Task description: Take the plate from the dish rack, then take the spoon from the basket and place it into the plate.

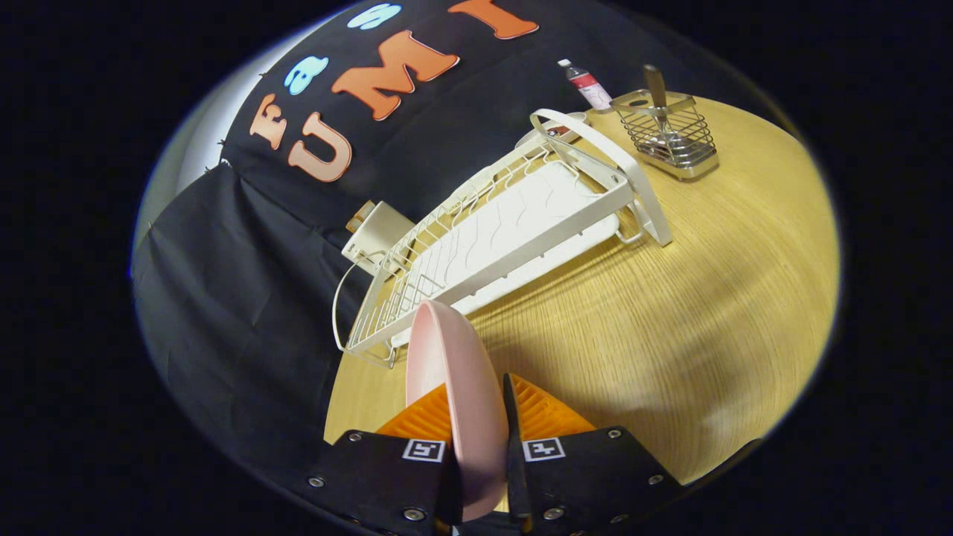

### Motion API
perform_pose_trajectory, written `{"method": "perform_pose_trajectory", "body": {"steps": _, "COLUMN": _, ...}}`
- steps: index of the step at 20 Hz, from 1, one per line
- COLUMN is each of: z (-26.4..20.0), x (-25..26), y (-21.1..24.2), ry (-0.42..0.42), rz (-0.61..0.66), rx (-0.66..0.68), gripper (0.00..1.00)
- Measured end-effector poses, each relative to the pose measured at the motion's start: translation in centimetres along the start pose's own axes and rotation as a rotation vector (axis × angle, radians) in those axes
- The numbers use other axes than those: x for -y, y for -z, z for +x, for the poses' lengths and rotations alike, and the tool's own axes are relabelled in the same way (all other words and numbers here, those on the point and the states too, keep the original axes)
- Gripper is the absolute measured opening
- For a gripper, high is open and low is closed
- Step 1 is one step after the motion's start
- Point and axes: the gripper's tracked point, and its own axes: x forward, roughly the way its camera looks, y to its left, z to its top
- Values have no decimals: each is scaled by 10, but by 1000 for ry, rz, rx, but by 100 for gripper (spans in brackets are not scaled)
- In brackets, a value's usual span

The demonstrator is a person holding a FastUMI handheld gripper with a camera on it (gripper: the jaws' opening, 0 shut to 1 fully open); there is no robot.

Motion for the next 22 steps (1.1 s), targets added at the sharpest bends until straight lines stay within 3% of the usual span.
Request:
{"method": "perform_pose_trajectory", "body": {"steps": 5, "z": 13, "x": 7, "y": -4, "ry": -2, "rz": 72, "rx": -21, "gripper": 26}}
{"method": "perform_pose_trajectory", "body": {"steps": 8, "z": 10, "x": 9, "y": -3, "ry": 11, "rz": 37, "rx": -23, "gripper": 31}}
{"method": "perform_pose_trajectory", "body": {"steps": 13, "z": 0, "x": 20, "y": -19, "ry": 46, "rz": -52, "rx": 29, "gripper": 70}}
{"method": "perform_pose_trajectory", "body": {"steps": 19, "z": -24, "x": 41, "y": -57, "ry": 142, "rz": -190, "rx": 142, "gripper": 96}}
{"method": "perform_pose_trajectory", "body": {"steps": 22, "z": -41, "x": 59, "y": -82, "ry": 205, "rz": -248, "rx": 215, "gripper": 99}}
